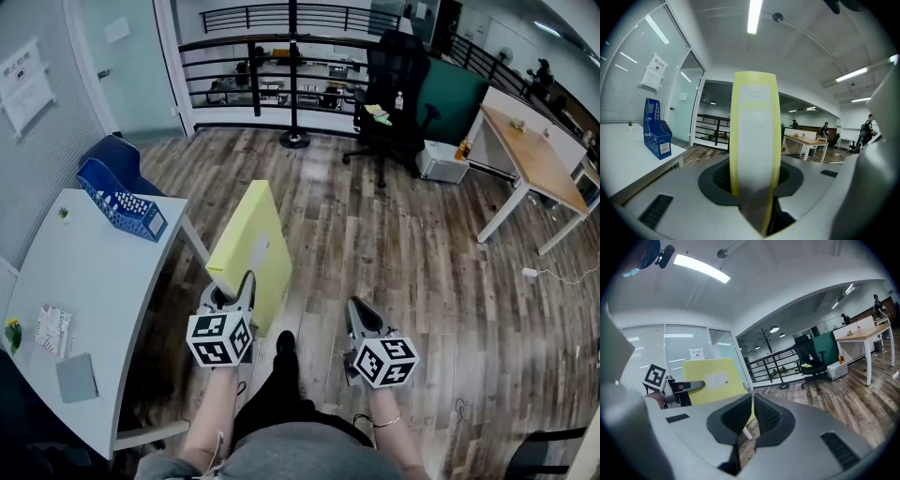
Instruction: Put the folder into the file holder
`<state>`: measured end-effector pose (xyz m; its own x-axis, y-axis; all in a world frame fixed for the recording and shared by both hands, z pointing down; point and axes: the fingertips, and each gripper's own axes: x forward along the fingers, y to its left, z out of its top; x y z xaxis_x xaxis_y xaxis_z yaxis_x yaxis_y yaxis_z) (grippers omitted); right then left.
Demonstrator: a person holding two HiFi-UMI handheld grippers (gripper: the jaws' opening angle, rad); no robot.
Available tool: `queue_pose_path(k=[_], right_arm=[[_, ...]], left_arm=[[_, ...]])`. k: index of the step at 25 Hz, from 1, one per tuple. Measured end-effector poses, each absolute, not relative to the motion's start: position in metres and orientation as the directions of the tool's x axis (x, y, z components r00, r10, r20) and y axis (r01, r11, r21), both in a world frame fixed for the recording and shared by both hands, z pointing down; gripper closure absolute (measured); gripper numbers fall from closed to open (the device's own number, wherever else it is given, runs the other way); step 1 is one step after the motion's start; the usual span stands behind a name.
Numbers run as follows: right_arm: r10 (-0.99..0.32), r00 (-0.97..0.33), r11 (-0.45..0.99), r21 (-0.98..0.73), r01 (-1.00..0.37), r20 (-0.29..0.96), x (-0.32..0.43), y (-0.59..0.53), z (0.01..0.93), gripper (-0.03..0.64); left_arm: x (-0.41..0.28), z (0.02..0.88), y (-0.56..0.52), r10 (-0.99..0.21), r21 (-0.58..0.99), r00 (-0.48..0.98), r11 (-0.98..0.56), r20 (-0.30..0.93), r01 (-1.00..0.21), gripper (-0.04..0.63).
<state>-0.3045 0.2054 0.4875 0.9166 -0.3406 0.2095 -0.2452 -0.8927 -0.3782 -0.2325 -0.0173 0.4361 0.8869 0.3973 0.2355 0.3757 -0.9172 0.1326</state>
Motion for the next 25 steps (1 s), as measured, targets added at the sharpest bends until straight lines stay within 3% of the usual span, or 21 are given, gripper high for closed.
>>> queue_pose_path(k=[17,25], right_arm=[[-0.4,0.889,-0.87,-0.399,-0.291,0.222,-0.067,0.174,0.484,0.609],[-0.468,0.855,-0.845,-0.397,-0.359,0.222,0.013,0.138,0.48,0.612]], left_arm=[[-0.006,0.436,-0.056,0.342,0.149,0.91,-0.938,0.235,0.314,0.439],[0.046,0.427,-0.084,0.3,0.145,0.93,-0.951,0.215,0.273,0.439]])
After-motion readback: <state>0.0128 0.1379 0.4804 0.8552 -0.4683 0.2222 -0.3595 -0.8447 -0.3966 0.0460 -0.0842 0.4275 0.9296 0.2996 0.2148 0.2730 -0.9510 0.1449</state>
